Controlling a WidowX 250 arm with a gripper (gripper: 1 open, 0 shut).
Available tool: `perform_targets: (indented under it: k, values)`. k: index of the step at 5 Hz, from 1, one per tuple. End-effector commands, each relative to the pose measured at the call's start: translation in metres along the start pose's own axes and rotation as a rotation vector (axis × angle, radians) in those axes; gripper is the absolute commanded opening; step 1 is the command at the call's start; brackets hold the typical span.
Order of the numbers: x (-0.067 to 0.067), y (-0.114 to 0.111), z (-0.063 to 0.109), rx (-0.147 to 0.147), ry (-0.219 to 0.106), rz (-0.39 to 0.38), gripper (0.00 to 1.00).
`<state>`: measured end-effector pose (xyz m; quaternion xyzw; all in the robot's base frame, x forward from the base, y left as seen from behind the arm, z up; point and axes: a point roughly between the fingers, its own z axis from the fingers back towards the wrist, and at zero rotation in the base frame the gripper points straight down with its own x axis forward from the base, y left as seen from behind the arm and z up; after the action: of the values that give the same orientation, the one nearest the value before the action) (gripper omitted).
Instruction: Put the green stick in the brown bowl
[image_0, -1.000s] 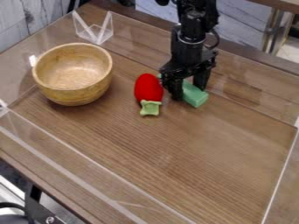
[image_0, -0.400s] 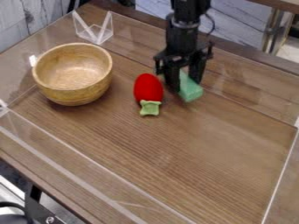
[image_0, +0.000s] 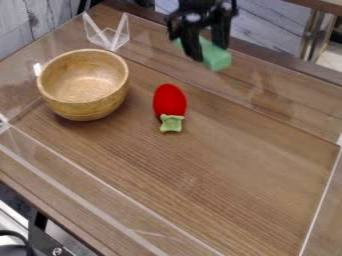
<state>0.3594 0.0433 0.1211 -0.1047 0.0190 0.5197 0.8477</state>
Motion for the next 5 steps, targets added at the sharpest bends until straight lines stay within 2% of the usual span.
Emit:
perform_targets:
  k: [1, 5]
  values:
    - [0.006, -0.009, 0.042, -0.101, -0.049, 0.015, 0.0]
    - [-0.004, -0.015, 0.021, -0.123, -0.072, 0.071, 0.0]
